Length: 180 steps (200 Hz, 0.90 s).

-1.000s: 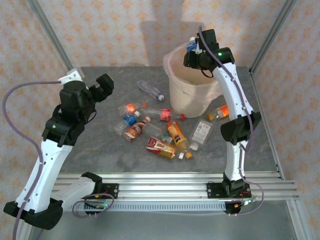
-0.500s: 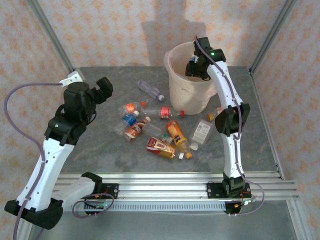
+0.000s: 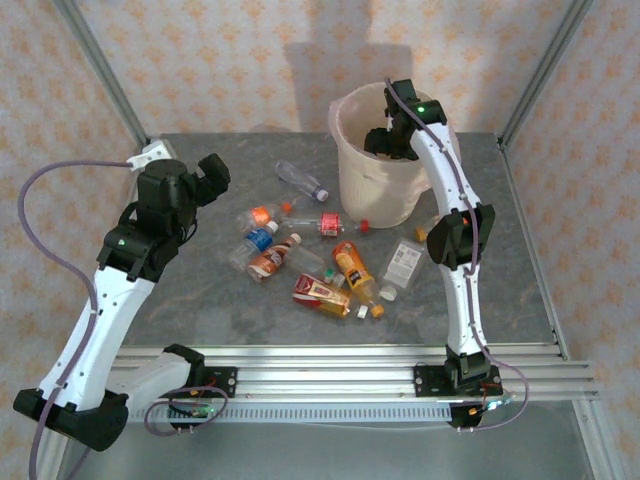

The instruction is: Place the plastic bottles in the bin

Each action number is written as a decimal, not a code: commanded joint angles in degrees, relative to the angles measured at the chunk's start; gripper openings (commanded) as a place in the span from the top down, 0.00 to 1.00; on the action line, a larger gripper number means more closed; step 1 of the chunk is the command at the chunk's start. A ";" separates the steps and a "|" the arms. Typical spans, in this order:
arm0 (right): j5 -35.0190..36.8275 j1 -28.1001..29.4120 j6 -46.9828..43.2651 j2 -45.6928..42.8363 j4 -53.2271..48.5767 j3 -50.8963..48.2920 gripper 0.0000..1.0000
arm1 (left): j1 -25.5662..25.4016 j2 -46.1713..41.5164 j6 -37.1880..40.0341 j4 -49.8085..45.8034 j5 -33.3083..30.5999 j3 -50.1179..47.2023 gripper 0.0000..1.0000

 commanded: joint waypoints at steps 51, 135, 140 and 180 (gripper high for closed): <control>-4.72 1.10 -2.13 -1.42 -5.82 0.20 0.21 | 0.56 0.43 -0.15 -1.26 -1.12 -0.53 0.00; -5.55 3.31 -4.52 -6.31 -7.61 -5.47 0.21 | 0.53 1.22 -0.43 -1.16 -0.88 -0.52 0.00; -5.41 3.55 -4.77 -6.55 -7.84 -5.72 0.21 | 0.57 1.14 -0.43 -1.17 -0.89 -0.49 0.00; -4.22 4.79 -5.57 -9.87 -7.51 -9.47 0.22 | 0.65 1.22 -0.71 -1.50 -1.99 -0.87 0.00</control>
